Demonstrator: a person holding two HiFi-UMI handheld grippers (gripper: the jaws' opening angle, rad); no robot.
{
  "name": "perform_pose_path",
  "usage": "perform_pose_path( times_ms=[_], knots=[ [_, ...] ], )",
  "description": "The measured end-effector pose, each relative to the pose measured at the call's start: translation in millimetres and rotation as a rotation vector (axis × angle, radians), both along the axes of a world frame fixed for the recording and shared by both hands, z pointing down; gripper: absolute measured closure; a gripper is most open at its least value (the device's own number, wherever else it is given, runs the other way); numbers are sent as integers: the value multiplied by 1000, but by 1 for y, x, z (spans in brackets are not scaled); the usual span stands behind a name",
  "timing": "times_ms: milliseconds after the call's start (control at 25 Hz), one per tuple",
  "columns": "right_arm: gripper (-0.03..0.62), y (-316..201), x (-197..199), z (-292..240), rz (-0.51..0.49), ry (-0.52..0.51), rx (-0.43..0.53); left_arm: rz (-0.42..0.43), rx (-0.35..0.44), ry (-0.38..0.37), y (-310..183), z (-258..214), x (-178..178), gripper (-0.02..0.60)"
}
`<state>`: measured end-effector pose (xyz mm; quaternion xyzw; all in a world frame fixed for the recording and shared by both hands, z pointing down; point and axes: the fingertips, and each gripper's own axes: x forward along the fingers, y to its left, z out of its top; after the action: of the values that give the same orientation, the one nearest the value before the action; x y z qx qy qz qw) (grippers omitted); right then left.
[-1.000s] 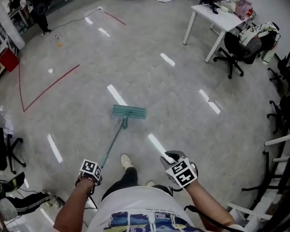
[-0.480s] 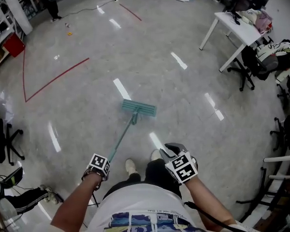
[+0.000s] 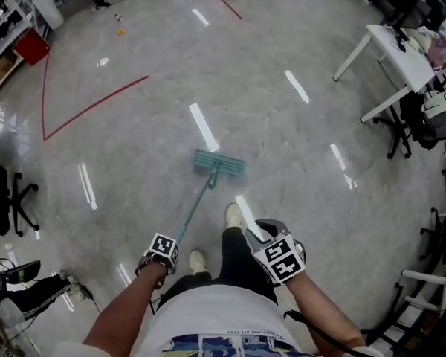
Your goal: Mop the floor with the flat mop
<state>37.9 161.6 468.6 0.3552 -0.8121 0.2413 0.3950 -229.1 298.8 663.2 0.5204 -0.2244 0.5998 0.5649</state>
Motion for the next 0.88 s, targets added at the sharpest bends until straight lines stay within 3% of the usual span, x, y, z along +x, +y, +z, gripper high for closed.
perform_pose_path(
  times_ms=[280,880],
  knots=[
    [470,-49,33,13,-54,2,-42,-57,-43,-22,-42,16,41,537],
    [470,-65,57,46,-53,-35,-175,-102,-104,-45,-78,35,85,537]
  ],
)
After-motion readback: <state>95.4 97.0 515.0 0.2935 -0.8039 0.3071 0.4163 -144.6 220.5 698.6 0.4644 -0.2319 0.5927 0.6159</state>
